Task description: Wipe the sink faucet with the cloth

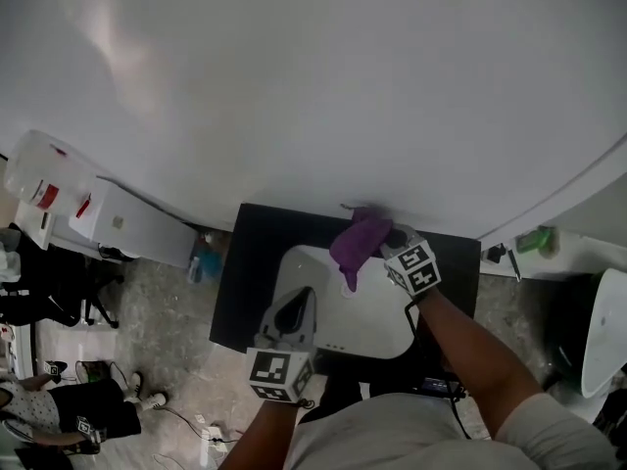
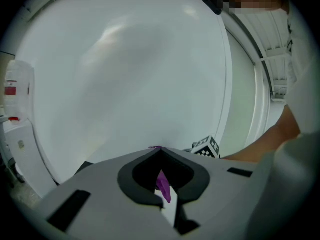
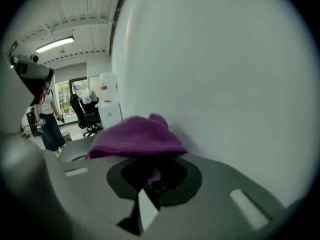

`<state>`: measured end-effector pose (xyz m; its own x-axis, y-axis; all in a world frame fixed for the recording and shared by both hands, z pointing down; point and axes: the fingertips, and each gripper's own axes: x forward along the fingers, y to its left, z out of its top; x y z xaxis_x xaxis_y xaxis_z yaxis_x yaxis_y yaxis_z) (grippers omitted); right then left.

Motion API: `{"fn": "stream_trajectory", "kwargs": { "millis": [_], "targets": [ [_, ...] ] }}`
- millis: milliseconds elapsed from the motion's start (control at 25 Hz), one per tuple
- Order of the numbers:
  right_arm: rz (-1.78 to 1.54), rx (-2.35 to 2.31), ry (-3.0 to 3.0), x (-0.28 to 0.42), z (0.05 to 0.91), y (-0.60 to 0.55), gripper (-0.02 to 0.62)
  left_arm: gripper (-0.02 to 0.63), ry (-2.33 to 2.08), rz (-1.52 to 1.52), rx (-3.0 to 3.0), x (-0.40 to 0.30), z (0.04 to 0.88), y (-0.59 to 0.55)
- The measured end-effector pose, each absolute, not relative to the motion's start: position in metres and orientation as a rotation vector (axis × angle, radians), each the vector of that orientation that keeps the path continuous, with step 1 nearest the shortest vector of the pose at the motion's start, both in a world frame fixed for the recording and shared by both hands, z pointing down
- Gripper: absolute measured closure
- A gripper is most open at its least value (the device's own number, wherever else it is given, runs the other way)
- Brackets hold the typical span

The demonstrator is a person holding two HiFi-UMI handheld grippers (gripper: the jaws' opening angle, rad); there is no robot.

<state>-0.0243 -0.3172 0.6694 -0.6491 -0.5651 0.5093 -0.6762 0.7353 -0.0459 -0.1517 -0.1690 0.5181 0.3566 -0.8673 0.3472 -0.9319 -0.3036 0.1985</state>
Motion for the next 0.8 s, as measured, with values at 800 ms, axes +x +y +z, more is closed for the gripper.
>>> {"fn": "stream_trajectory", "kwargs": {
  "millis": [800],
  "targets": [
    [0.649,0.936,-2.209,-0.028,0.794,-0.338,0.571,0.6,-1.669,0.242,2.204,-0.179,0.518,-0.165]
  ]
}}
